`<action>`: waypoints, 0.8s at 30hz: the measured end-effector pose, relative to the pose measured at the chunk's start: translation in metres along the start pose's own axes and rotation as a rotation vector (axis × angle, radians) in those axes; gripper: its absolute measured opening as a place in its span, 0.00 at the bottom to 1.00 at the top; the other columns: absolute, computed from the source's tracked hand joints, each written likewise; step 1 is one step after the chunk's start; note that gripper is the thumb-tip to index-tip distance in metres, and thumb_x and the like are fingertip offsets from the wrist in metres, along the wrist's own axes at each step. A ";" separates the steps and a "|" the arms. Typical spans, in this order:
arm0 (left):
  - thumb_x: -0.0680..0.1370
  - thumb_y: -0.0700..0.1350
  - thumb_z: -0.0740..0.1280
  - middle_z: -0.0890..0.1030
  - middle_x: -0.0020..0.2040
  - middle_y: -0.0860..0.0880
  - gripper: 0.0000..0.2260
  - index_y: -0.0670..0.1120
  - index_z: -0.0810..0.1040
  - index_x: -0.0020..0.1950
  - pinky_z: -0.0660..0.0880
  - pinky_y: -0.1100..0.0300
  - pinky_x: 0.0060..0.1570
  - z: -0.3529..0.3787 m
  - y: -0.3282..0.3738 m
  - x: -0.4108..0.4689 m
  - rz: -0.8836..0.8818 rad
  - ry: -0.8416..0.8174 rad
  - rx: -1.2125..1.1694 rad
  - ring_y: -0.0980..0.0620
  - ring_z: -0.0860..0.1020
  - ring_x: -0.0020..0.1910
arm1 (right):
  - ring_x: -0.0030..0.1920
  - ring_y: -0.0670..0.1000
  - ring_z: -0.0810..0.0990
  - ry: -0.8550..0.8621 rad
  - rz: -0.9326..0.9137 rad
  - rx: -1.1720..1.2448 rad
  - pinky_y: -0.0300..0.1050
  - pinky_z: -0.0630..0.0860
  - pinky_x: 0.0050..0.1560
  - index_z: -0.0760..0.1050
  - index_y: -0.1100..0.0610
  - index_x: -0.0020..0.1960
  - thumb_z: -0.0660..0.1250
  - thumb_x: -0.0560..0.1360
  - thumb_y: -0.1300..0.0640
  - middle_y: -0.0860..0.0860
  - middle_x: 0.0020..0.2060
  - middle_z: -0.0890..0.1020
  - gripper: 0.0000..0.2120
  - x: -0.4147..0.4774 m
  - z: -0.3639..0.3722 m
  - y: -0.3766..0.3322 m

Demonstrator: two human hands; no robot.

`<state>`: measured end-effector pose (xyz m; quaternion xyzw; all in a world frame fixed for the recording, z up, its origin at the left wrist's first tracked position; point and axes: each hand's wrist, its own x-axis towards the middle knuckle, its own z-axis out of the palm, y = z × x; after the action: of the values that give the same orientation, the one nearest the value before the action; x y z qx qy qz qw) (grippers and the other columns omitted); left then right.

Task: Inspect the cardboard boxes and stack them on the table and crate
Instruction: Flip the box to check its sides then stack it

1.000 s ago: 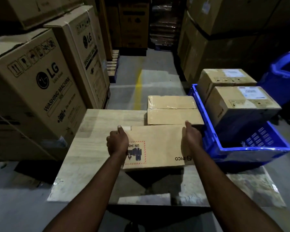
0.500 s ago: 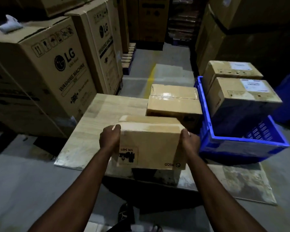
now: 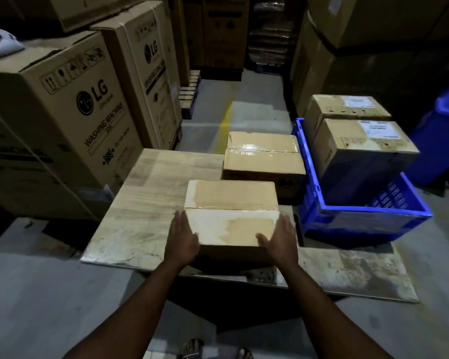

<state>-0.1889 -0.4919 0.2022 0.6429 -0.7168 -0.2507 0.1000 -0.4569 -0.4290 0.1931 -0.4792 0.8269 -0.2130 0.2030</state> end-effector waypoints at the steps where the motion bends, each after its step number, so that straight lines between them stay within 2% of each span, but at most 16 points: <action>1: 0.83 0.50 0.57 0.43 0.80 0.42 0.31 0.43 0.45 0.81 0.48 0.51 0.76 0.001 0.004 0.003 0.113 -0.030 0.095 0.41 0.45 0.79 | 0.79 0.58 0.53 -0.062 -0.078 -0.125 0.52 0.56 0.76 0.52 0.60 0.79 0.67 0.75 0.40 0.58 0.79 0.53 0.43 0.002 0.001 -0.008; 3: 0.83 0.55 0.51 0.44 0.81 0.43 0.29 0.45 0.48 0.81 0.44 0.50 0.76 0.006 0.010 0.007 0.287 -0.125 0.257 0.43 0.43 0.79 | 0.80 0.57 0.45 -0.208 -0.243 -0.303 0.53 0.48 0.78 0.46 0.59 0.80 0.60 0.78 0.36 0.57 0.80 0.45 0.44 0.003 0.009 -0.022; 5: 0.83 0.58 0.49 0.44 0.81 0.46 0.29 0.46 0.48 0.81 0.42 0.52 0.76 0.013 0.009 0.007 0.326 -0.169 0.299 0.46 0.42 0.80 | 0.80 0.56 0.40 -0.325 -0.321 -0.392 0.53 0.43 0.77 0.44 0.58 0.81 0.53 0.79 0.34 0.56 0.80 0.41 0.41 0.002 0.015 -0.027; 6: 0.83 0.60 0.48 0.44 0.81 0.47 0.30 0.46 0.48 0.81 0.41 0.53 0.76 0.015 0.006 0.006 0.327 -0.159 0.289 0.47 0.41 0.79 | 0.79 0.55 0.38 -0.349 -0.331 -0.399 0.53 0.41 0.77 0.43 0.57 0.81 0.51 0.80 0.34 0.55 0.80 0.40 0.40 0.001 0.016 -0.026; 8: 0.78 0.65 0.40 0.45 0.81 0.49 0.35 0.47 0.48 0.81 0.41 0.53 0.76 0.017 0.002 0.003 0.340 -0.130 0.281 0.49 0.41 0.79 | 0.79 0.53 0.37 -0.359 -0.334 -0.397 0.52 0.40 0.77 0.42 0.56 0.81 0.49 0.80 0.33 0.53 0.80 0.40 0.39 0.001 0.015 -0.022; 10: 0.74 0.66 0.36 0.45 0.81 0.50 0.39 0.48 0.48 0.81 0.41 0.53 0.76 0.017 0.002 0.003 0.340 -0.135 0.291 0.49 0.41 0.79 | 0.79 0.53 0.38 -0.370 -0.328 -0.401 0.51 0.40 0.76 0.43 0.55 0.81 0.49 0.80 0.33 0.53 0.80 0.40 0.39 0.002 0.013 -0.022; 13: 0.77 0.64 0.39 0.44 0.81 0.48 0.36 0.47 0.47 0.81 0.42 0.52 0.76 0.015 0.004 0.008 0.338 -0.129 0.316 0.49 0.42 0.80 | 0.79 0.54 0.39 -0.346 -0.321 -0.419 0.52 0.41 0.77 0.43 0.57 0.81 0.50 0.80 0.34 0.54 0.80 0.41 0.40 0.003 0.014 -0.029; 15: 0.82 0.60 0.47 0.43 0.81 0.46 0.32 0.44 0.44 0.81 0.42 0.51 0.77 0.013 0.005 0.017 0.318 -0.141 0.330 0.48 0.41 0.80 | 0.79 0.54 0.38 -0.327 -0.320 -0.427 0.52 0.41 0.77 0.41 0.59 0.81 0.48 0.81 0.35 0.55 0.80 0.41 0.40 0.014 0.014 -0.033; 17: 0.83 0.56 0.50 0.41 0.81 0.43 0.31 0.42 0.42 0.80 0.42 0.51 0.77 0.007 0.008 0.026 0.296 -0.106 0.349 0.46 0.42 0.79 | 0.79 0.54 0.37 -0.321 -0.303 -0.445 0.52 0.40 0.77 0.39 0.59 0.80 0.47 0.81 0.35 0.55 0.79 0.39 0.40 0.030 0.007 -0.035; 20: 0.83 0.55 0.48 0.42 0.81 0.43 0.31 0.41 0.42 0.80 0.42 0.51 0.77 0.003 0.006 0.041 0.273 -0.087 0.369 0.47 0.42 0.80 | 0.79 0.54 0.35 -0.376 -0.288 -0.479 0.53 0.39 0.78 0.36 0.58 0.80 0.44 0.81 0.34 0.54 0.79 0.36 0.39 0.046 0.007 -0.035; 24: 0.78 0.57 0.40 0.47 0.81 0.43 0.34 0.41 0.47 0.80 0.43 0.51 0.77 0.011 0.001 0.044 0.287 -0.033 0.387 0.46 0.45 0.80 | 0.79 0.53 0.36 -0.302 -0.303 -0.462 0.52 0.38 0.78 0.39 0.59 0.80 0.42 0.81 0.36 0.55 0.79 0.38 0.38 0.043 0.018 -0.030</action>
<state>-0.2021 -0.5318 0.1854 0.5377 -0.8369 -0.1022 -0.0022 -0.4454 -0.4835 0.1888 -0.6567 0.7330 0.0265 0.1752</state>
